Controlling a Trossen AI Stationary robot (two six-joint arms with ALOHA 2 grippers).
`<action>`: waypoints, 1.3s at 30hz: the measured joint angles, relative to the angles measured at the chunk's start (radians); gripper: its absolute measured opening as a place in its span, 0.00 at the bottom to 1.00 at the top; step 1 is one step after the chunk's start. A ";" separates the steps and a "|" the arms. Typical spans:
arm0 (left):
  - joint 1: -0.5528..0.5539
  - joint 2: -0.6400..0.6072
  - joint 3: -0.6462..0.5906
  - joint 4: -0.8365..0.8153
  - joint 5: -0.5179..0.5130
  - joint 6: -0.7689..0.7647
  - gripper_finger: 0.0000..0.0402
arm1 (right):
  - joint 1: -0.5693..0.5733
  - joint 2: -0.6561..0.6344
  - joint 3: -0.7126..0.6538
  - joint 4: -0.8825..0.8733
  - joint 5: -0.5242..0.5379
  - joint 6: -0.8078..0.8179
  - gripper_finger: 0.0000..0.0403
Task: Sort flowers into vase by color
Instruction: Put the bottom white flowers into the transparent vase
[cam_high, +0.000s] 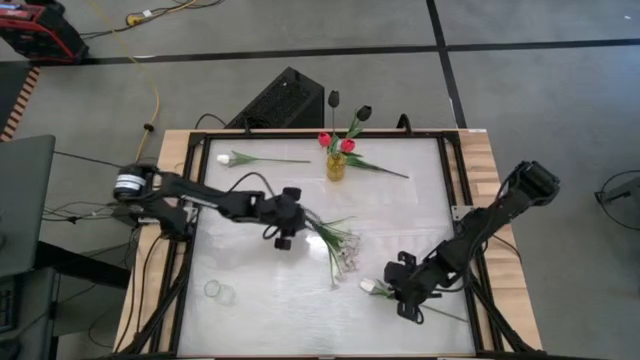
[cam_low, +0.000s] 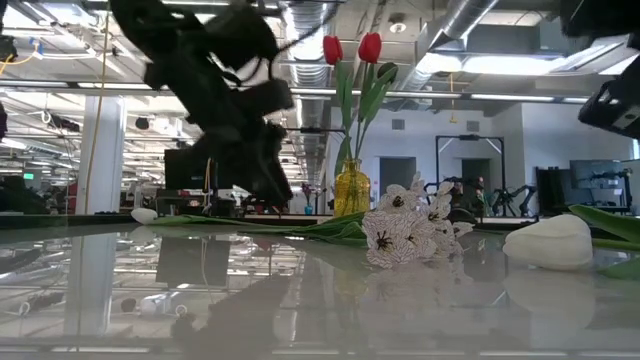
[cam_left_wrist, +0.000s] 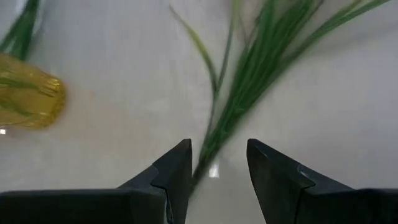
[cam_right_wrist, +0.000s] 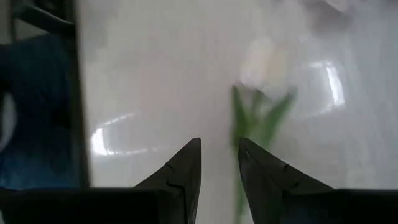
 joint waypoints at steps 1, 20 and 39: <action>0.020 0.020 0.014 -0.002 0.023 0.009 0.36 | 0.008 -0.002 0.000 0.007 0.006 -0.007 0.33; 0.140 0.198 0.107 -0.120 0.248 0.035 0.28 | -0.005 -0.004 0.000 0.021 0.087 -0.155 0.33; 0.062 -0.366 -0.151 0.251 0.385 -0.294 0.00 | -0.011 -0.001 0.000 0.056 0.218 -0.201 0.33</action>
